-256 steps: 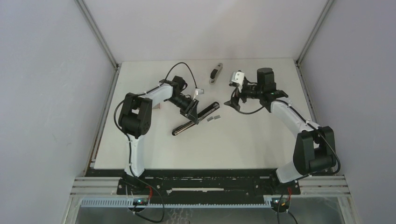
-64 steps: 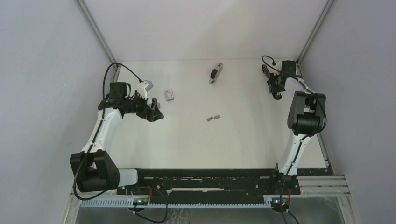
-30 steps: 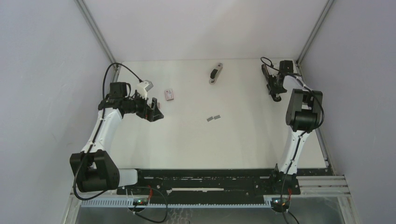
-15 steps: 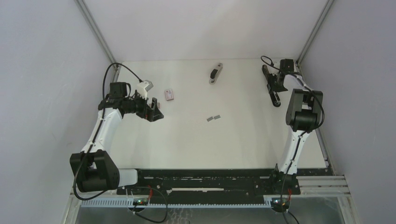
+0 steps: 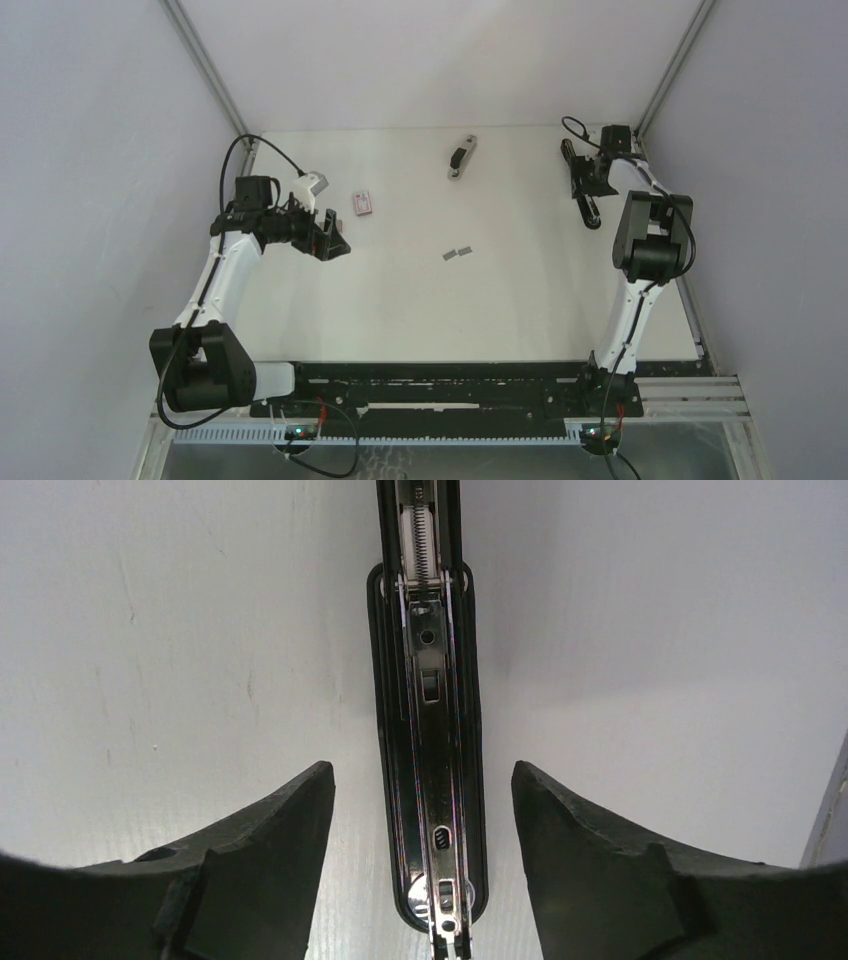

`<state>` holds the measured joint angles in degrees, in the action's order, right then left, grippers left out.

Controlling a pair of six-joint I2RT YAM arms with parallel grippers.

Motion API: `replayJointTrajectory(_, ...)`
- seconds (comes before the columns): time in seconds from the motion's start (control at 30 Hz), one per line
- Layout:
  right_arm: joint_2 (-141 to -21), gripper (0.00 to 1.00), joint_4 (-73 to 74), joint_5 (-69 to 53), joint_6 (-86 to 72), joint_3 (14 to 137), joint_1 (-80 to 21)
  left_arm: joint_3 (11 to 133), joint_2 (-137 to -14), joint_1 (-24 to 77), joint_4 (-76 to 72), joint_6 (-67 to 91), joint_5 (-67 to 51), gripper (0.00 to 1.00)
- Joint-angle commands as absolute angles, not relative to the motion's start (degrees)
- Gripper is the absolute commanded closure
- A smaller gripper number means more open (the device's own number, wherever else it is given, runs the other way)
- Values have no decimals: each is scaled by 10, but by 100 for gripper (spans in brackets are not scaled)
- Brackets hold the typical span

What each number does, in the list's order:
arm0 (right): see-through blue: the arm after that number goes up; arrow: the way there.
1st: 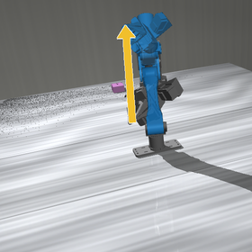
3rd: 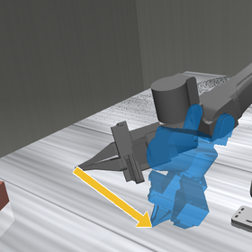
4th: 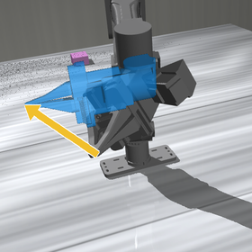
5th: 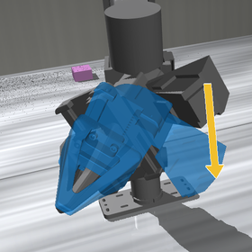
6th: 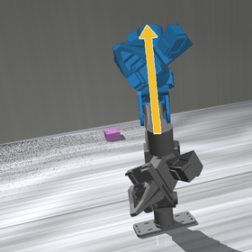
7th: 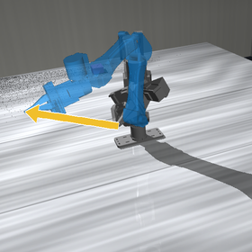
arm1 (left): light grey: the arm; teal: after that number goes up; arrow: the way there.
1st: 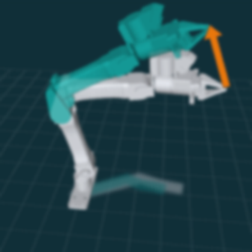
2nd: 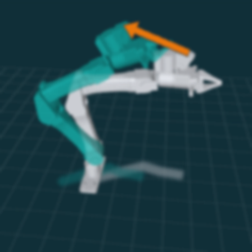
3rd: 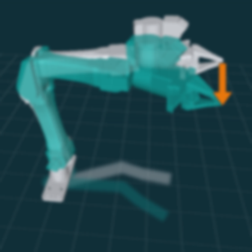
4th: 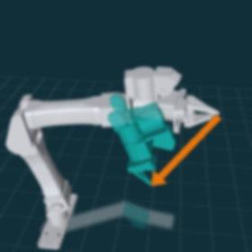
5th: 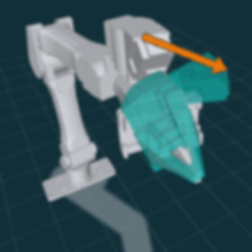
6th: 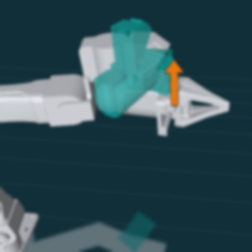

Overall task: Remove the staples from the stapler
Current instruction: Place the stapler at the center of the board, then move the stapler to the center of the board.

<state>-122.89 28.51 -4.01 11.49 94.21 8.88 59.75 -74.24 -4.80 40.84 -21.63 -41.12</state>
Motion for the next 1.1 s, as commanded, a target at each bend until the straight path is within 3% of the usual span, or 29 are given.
replayJointTrajectory(0.0,-1162,33,285,-40,93,968,78,583,-728,-52,390,-225,-425,0)
replayJointTrajectory(0.27,-1103,21,269,16,93,966,4,580,-729,-52,388,-229,-421,0)
replayJointTrajectory(0.37,-1088,1,235,33,88,952,-40,580,-733,-52,387,-230,-418,0)
replayJointTrajectory(0.57,-1097,0,192,49,44,965,-125,577,-733,-52,386,-235,-413,0)
replayJointTrajectory(0.83,-1203,0,253,-32,-59,1119,-166,573,-734,-52,380,-237,-402,0)
replayJointTrajectory(1.07,-1276,0,224,80,-108,1196,-205,570,-734,-52,382,-250,-397,0)
